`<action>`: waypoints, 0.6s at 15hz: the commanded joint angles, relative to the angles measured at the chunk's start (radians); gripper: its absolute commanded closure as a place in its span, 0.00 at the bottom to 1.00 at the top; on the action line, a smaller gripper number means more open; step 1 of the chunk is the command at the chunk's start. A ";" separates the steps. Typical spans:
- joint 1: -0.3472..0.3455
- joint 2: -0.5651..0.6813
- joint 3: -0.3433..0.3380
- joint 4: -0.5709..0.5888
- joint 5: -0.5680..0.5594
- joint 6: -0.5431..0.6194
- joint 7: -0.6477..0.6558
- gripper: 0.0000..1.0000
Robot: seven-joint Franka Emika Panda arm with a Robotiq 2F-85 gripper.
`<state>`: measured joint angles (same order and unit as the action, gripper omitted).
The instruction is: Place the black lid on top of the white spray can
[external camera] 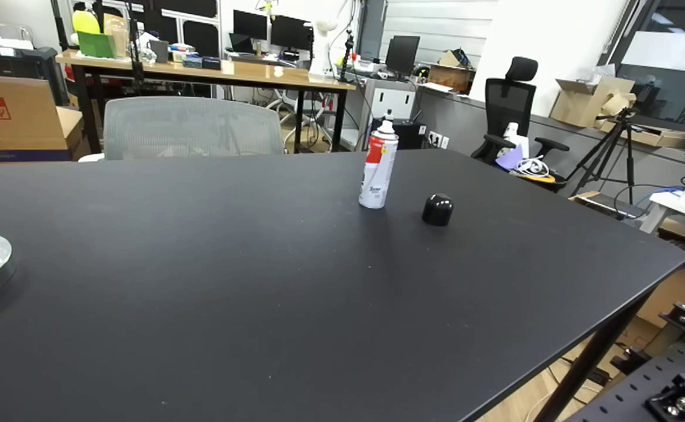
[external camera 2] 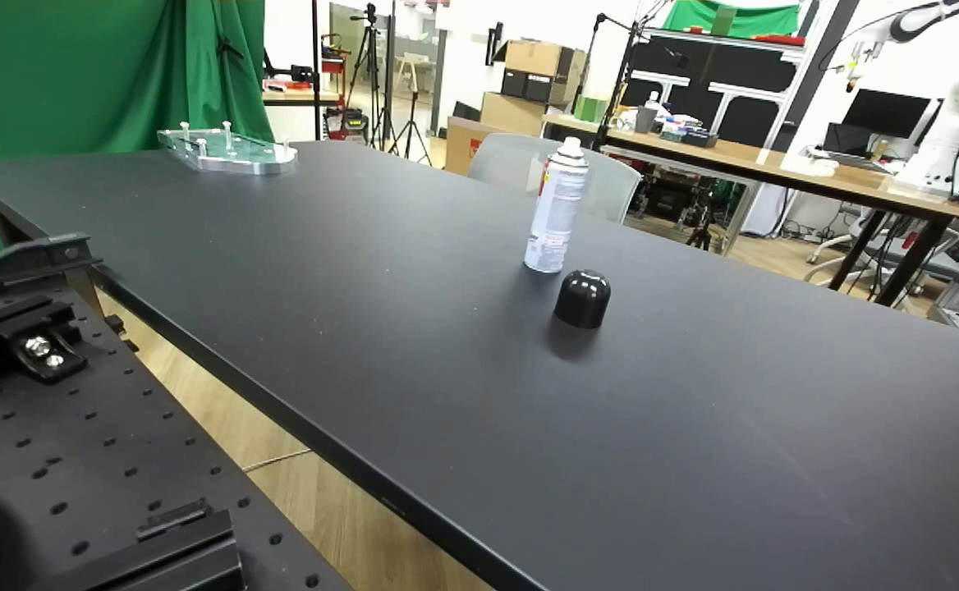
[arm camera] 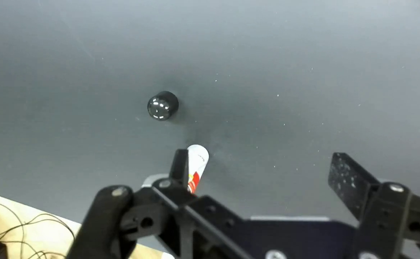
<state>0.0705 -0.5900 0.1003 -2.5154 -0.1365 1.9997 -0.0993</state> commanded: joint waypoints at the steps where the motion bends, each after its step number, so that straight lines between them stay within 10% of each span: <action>1: 0.000 0.071 -0.126 -0.026 0.012 0.136 -0.153 0.00; 9: -0.078 0.203 -0.271 -0.037 0.034 0.203 -0.348 0.00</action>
<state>0.0030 -0.3869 -0.1822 -2.5531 -0.1076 2.2046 -0.4434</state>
